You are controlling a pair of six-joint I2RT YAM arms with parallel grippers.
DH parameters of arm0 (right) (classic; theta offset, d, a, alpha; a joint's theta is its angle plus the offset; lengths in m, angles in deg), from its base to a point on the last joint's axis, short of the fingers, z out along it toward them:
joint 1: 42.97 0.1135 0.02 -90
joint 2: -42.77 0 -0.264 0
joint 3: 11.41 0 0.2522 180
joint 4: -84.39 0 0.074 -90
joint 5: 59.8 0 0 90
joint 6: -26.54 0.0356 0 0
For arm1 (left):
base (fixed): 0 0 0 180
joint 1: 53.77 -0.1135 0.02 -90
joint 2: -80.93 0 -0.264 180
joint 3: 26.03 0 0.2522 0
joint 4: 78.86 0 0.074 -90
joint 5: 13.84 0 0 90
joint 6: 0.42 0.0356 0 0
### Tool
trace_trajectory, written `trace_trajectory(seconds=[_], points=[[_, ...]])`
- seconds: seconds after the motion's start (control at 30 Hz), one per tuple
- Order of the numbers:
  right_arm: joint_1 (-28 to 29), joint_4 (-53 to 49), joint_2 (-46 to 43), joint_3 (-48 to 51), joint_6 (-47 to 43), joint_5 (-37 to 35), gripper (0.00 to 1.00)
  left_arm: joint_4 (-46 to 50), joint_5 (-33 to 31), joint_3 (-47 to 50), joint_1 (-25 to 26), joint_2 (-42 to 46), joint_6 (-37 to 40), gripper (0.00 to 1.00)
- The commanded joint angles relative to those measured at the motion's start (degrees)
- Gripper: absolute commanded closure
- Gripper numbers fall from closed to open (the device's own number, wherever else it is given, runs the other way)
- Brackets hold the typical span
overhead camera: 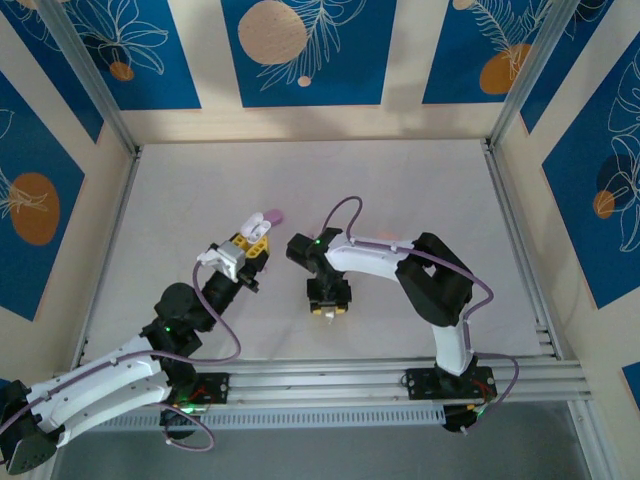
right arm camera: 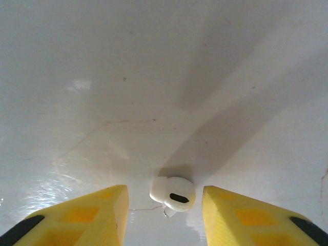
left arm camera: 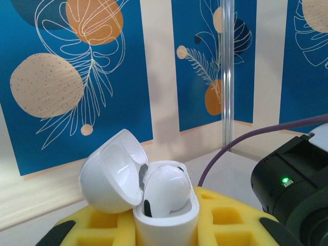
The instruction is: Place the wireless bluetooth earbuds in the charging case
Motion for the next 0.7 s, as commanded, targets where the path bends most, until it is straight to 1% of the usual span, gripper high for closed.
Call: trace_trajectory(seconds=[0.0, 0.2, 0.4, 0.67], points=[[0.4, -0.3, 1.1, 1.3, 1.6, 0.8, 0.58, -2.4, 0.1, 0.4, -0.2, 0.1, 0.6, 0.86], [0.4, 1.6, 1.3, 2.8, 1.7, 1.1, 0.63, -2.5, 0.2, 0.3, -0.2, -0.4, 0.4, 0.86], [0.4, 2.3, 1.3, 3.0, 1.3, 0.5, 0.62, -2.6, 0.3, 0.1, -0.2, -0.9, 0.2, 0.86], [0.0, 3.5, -1.4, 4.3, 2.9, -1.6, 0.61, -2.8, 0.7, -0.2, -0.2, -1.6, 0.0, 0.86]])
